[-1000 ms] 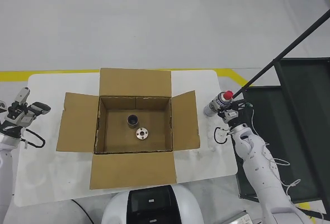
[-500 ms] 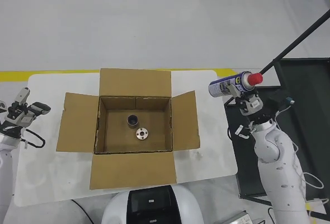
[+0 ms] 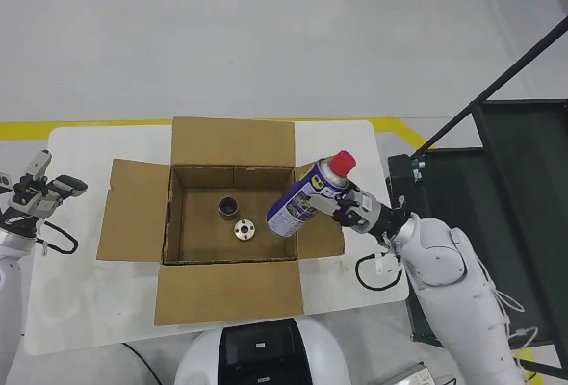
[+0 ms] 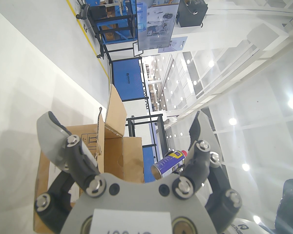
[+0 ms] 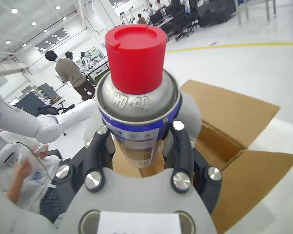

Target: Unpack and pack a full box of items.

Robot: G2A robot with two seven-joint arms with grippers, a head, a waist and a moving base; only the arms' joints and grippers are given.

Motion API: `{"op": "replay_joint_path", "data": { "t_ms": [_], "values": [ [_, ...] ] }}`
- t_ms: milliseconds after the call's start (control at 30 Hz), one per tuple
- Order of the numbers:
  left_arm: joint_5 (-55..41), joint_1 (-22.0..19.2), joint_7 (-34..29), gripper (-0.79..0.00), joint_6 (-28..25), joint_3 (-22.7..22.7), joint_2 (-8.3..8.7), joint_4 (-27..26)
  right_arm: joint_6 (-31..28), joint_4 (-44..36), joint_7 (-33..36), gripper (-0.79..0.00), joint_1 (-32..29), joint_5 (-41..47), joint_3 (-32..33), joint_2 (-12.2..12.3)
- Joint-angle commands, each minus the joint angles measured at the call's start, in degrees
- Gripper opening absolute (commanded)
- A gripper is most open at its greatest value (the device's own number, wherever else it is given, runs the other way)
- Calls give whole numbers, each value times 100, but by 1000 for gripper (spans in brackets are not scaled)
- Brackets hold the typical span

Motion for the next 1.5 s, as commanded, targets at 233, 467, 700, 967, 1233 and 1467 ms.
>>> {"op": "replay_joint_path", "data": {
  "t_ms": [233,467,700,967,1233,1467],
  "values": [
    [0,0,0,0,0,0,0,0,364,242,466,-785,232,604,-6,34],
    [0,0,0,0,0,0,0,0,364,242,466,-785,232,604,-6,34],
    [0,0,0,0,0,0,0,0,1374,55,1134,-785,454,731,-100,76],
    [0,0,0,0,0,0,0,0,3006,150,2326,-785,2004,1101,-1165,11],
    [0,0,0,0,0,0,0,0,3489,1486,1922,-785,3372,364,-2964,-325],
    [0,0,0,0,0,0,0,0,3526,2586,1308,-785,4016,389,-4113,-731]
  ]
}}
